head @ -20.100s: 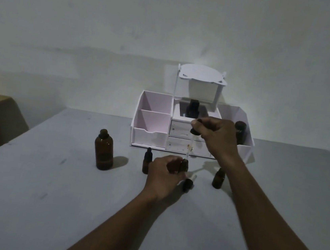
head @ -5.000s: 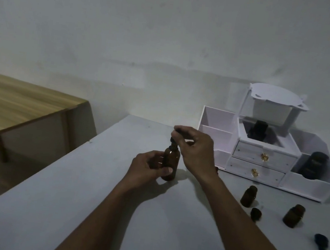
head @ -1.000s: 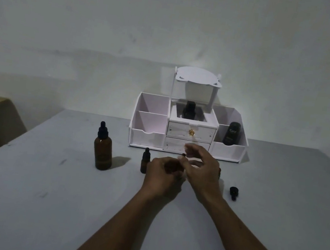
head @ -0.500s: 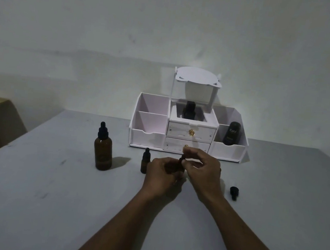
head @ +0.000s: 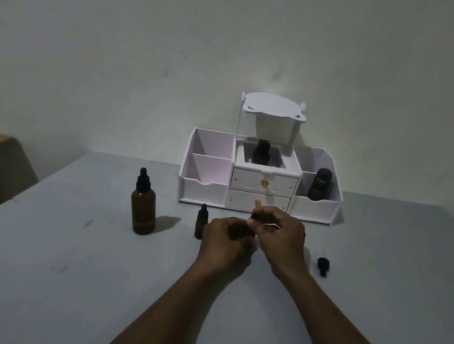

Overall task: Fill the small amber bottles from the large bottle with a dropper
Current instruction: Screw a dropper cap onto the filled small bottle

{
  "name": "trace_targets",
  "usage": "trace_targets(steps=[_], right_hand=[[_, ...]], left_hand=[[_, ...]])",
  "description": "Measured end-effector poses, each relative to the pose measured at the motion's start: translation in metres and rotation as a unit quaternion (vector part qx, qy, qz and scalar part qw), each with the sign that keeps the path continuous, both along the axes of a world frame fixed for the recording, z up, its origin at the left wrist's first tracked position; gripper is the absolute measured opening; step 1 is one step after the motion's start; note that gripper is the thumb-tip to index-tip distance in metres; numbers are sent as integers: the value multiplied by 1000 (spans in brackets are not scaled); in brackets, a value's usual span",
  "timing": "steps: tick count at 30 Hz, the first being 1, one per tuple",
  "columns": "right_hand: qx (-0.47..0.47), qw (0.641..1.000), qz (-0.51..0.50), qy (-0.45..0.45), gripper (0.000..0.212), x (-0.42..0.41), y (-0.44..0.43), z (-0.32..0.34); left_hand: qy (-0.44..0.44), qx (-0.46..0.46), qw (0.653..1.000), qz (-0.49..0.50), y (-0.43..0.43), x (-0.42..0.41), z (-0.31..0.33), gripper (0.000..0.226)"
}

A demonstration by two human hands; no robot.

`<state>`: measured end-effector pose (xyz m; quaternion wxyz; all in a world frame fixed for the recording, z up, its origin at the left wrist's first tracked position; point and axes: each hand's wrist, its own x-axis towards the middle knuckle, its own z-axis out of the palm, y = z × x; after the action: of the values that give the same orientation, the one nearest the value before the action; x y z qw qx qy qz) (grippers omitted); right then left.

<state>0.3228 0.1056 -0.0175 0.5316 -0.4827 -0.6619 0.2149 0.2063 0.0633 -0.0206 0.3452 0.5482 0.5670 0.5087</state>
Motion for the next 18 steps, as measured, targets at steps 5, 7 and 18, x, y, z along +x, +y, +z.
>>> trace_targets(steps=[5, 7, 18], right_hand=[[9, 1000, 5, -4, 24, 1, -2, 1], [25, 1000, 9, -16, 24, 2, -2, 1], [71, 997, 23, -24, 41, 4, -2, 4]], left_hand=[[-17, -9, 1000, -4, -1, -1, 3, 28], [-15, -16, 1000, -1, -2, -1, 4, 27], [-14, -54, 998, 6, -28, -8, 2, 52]])
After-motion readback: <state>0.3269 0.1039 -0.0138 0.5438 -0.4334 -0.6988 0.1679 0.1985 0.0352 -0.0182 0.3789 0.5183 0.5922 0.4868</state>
